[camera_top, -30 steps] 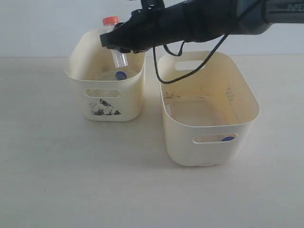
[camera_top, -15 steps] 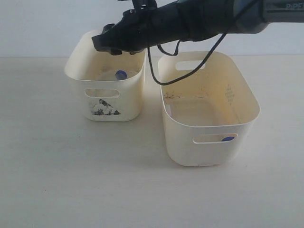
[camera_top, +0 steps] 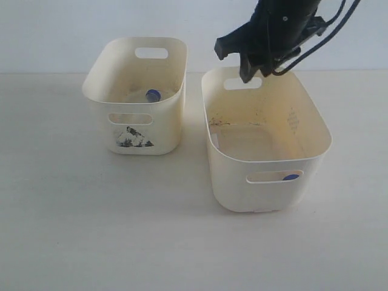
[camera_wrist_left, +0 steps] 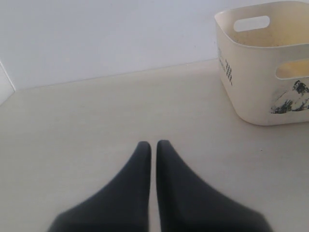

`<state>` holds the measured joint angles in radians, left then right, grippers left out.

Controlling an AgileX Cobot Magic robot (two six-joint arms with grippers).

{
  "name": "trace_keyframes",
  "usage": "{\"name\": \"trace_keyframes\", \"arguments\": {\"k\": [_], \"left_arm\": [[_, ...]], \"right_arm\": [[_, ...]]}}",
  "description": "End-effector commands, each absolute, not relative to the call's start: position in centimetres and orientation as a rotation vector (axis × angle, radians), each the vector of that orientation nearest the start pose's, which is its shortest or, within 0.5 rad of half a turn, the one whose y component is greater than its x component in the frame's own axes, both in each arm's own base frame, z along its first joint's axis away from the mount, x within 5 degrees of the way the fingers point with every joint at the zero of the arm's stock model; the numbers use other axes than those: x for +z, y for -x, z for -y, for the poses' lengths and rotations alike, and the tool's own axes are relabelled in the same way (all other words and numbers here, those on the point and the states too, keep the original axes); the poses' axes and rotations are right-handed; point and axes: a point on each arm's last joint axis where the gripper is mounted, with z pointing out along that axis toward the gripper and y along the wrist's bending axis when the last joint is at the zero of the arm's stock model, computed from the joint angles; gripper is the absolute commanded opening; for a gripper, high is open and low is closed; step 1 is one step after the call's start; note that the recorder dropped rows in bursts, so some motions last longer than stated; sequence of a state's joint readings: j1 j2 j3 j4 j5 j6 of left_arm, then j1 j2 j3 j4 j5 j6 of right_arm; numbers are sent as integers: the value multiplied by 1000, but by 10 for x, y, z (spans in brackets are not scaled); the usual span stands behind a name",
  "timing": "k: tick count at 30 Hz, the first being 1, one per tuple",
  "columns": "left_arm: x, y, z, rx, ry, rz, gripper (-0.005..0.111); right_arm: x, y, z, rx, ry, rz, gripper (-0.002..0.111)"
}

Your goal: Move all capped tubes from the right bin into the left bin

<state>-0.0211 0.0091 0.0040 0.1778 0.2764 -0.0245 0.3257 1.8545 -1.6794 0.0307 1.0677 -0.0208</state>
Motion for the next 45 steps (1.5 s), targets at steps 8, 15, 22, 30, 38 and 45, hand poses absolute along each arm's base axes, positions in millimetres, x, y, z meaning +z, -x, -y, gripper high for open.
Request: {"name": "trace_keyframes", "arguments": {"k": [8,15,22,30,38,45], "left_arm": [[189,-56,-3,124,-102,-1746,4],[189,-56,-3,124,-102,-1746,4],[189,-56,-3,124,-102,-1746,4],[189,-56,-3,124,-102,-1746,4],[189,-56,-3,124,-102,-1746,4],[189,-56,-3,124,-102,-1746,4]], "right_arm": [[268,-386,-135,174,236,-2895,38],[231,-408,-157,521,178,-2864,39],[208,-420,-146,563,118,-2890,56],[212,-421,-144,657,84,-2875,56],[227,-418,-138,726,83,-2854,56],[223,-421,-130,772,90,-2864,56]]}}
